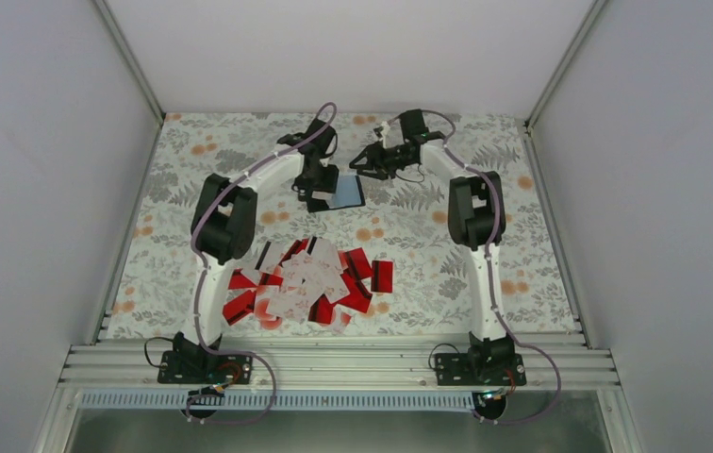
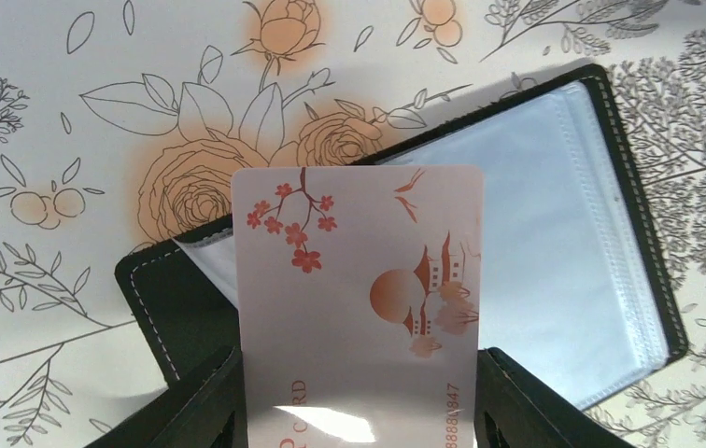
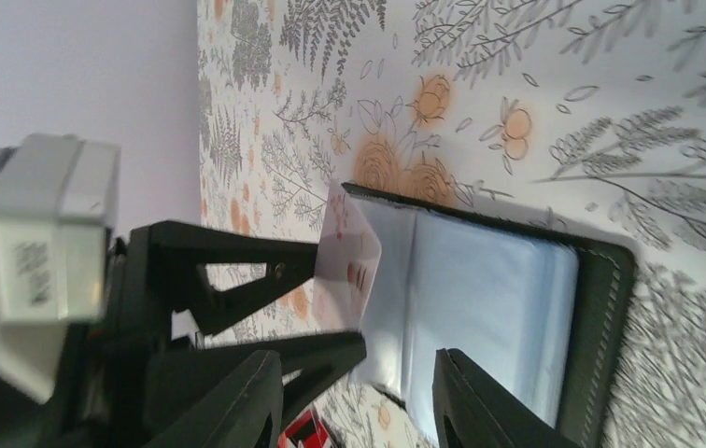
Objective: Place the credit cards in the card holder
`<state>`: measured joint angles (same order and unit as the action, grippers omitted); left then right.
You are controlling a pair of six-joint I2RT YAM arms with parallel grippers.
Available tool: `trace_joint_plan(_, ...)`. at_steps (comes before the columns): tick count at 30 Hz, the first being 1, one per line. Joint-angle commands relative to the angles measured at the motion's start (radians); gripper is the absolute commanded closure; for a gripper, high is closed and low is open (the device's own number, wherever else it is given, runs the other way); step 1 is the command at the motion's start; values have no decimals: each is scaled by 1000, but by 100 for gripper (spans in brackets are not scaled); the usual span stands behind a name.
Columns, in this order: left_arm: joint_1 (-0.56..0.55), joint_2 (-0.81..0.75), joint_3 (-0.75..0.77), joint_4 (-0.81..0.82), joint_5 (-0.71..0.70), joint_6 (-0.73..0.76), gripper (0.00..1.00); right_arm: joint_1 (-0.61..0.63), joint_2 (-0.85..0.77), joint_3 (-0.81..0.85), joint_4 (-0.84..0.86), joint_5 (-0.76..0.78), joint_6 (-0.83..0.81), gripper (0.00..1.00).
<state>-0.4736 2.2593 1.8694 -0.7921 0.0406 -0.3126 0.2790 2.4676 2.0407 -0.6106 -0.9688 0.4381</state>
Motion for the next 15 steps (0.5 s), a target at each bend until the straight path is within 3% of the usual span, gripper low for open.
trace_joint_plan(1,8,18,31,-6,24,18,43,-9,-74,-63,39,-45,-21,59)
trace_joint_plan(15,52,30,13,42,179,-22,43,-1,-62,-160,169,-152,50,60)
